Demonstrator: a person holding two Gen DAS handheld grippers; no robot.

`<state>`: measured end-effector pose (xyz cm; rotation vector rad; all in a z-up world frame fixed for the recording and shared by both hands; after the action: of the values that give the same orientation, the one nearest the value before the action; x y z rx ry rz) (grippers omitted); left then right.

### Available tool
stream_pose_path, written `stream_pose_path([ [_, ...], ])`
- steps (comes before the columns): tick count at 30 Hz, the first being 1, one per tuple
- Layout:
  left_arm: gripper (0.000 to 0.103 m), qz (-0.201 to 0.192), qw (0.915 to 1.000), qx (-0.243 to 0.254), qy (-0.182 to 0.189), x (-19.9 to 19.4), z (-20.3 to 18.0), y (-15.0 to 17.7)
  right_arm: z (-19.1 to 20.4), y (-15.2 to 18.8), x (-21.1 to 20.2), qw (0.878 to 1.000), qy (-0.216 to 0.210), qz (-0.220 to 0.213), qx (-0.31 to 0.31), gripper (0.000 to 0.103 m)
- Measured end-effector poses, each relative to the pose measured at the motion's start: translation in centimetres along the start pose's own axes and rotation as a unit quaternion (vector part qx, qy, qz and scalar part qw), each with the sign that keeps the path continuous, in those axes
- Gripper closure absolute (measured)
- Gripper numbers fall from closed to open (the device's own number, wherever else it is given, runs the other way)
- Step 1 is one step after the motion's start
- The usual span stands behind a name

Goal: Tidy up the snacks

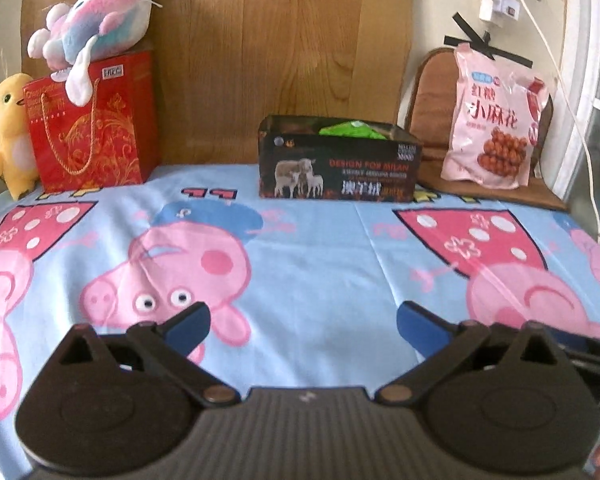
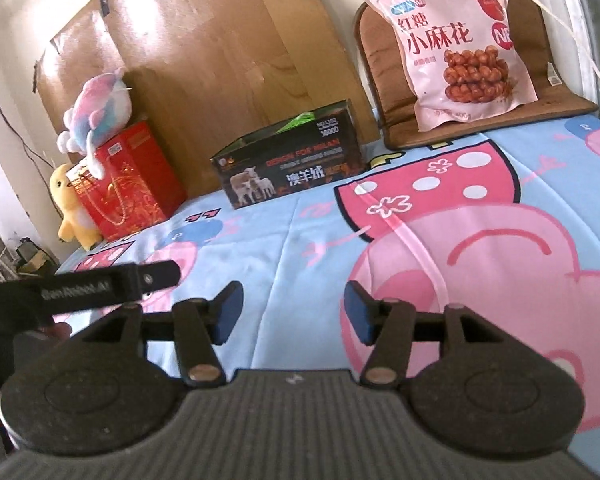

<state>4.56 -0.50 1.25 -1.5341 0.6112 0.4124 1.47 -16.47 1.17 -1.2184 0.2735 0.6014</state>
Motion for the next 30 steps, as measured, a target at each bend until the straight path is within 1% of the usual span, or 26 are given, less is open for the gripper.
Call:
stream_pose_path([
  [10,0.0,0.006,0.9998,-0.005,-0.017,-0.7,0.1,1.3,0.6,0.6,-1.1,1.0,-0.002,-0.002,-0.005,0.041],
  [16,0.0,0.009,0.9998,-0.006,-0.015,-0.7,0.1,1.7,0.6,0.7,-1.4,1.0,-0.001,-0.005,-0.001,0.04],
  [20,0.0,0.004,0.9999,-0.001,-0.017,-0.8,0.0,1.6,0.4,0.6,-1.4,1.0,0.002,-0.009,0.005,0.039],
  [21,0.0,0.003,0.9998,0.002,-0.018,-0.8,0.0,1.6,0.4,0.6,-1.5,1.0,0.003,-0.01,0.006,0.037],
  [23,0.0,-0.004,0.9997,0.008,-0.021,-1.1,-0.3,1.5,0.3,0.4,-1.5,1.0,0.004,-0.014,0.01,0.036],
  [25,0.0,-0.013,0.9998,0.008,-0.016,-1.5,-0.4,1.3,0.2,0.3,-1.6,1.0,0.004,-0.015,0.012,0.036],
  [29,0.0,-0.017,0.9997,-0.012,0.017,-1.8,-0.3,1.3,0.3,0.2,-1.5,1.0,0.005,-0.017,0.01,0.034],
  [30,0.0,-0.018,0.9996,-0.016,0.014,-1.8,-0.2,1.3,0.2,0.2,-1.5,1.0,0.006,-0.017,0.011,0.033],
])
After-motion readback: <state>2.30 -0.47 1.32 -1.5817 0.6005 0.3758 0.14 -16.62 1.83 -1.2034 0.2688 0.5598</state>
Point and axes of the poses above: each gripper's, at about its wrist camera, not at the fingertips, and x roughly the way its jaws point, z to its left, y to its underside, the point moved 5 cm from there along x, roughly the way its jaws point, and after that the axes turned 1 degree about -z, right-handed, at the moved point
